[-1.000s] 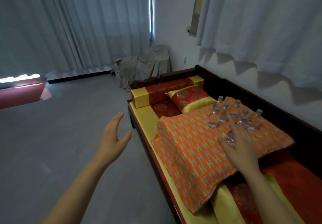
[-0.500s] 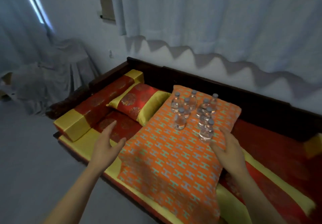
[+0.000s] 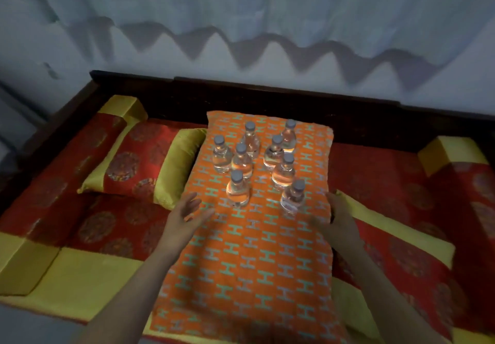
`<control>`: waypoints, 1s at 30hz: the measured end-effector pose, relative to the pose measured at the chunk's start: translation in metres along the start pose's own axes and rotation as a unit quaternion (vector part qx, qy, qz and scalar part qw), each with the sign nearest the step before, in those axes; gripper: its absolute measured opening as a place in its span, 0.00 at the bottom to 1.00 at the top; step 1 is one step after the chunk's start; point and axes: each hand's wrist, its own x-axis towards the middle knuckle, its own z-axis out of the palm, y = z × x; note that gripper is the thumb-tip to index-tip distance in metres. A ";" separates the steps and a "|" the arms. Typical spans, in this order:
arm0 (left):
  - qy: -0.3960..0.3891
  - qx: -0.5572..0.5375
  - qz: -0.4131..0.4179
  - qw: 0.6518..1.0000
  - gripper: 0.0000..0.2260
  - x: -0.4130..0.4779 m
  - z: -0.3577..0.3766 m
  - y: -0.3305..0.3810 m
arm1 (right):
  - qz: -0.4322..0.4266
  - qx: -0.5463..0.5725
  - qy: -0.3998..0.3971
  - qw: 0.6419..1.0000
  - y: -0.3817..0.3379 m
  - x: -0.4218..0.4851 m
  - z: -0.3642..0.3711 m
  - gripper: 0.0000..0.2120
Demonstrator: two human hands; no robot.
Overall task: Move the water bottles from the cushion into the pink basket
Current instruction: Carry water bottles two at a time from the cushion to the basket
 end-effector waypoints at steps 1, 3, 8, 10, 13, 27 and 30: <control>-0.012 0.012 -0.002 1.000 0.32 0.009 0.002 -0.003 | 0.008 0.002 -0.005 1.000 0.002 0.007 0.009 0.41; -0.031 0.035 -0.020 0.999 0.34 0.034 0.009 -0.015 | 0.038 0.015 -0.019 0.999 0.009 0.026 0.031 0.46; -0.104 0.074 -0.023 0.992 0.49 0.085 0.033 -0.035 | 0.068 0.046 -0.034 0.996 0.031 0.059 0.072 0.52; -0.134 0.079 -0.011 0.988 0.56 0.102 0.043 -0.044 | 0.063 0.054 -0.023 0.996 0.038 0.067 0.083 0.51; -0.140 0.130 0.035 0.981 0.63 0.120 0.056 -0.056 | 0.059 0.069 -0.011 0.996 0.042 0.071 0.093 0.54; -0.127 0.061 0.089 0.986 0.34 0.143 0.078 -0.075 | 0.034 0.116 0.100 0.988 0.050 0.072 0.107 0.32; -0.133 0.051 0.064 0.988 0.34 0.136 0.067 -0.070 | 0.024 0.128 0.111 0.985 0.047 0.064 0.105 0.32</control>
